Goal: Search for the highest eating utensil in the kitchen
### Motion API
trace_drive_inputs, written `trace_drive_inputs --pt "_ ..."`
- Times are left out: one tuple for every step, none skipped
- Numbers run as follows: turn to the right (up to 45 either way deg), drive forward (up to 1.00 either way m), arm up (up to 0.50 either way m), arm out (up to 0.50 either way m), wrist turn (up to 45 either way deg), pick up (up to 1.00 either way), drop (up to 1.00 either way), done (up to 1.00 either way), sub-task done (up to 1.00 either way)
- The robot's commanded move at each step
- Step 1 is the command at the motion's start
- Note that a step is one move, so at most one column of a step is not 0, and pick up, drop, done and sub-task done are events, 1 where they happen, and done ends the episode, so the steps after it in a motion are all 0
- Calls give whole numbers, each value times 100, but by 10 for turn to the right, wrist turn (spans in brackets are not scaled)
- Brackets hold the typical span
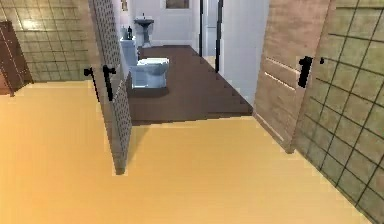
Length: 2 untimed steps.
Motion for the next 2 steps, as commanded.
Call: trace_drive_inputs --pt "0 100 0 0 0 0 0 0 0" --pt "0 100 0 0 0 0 0 0 0"
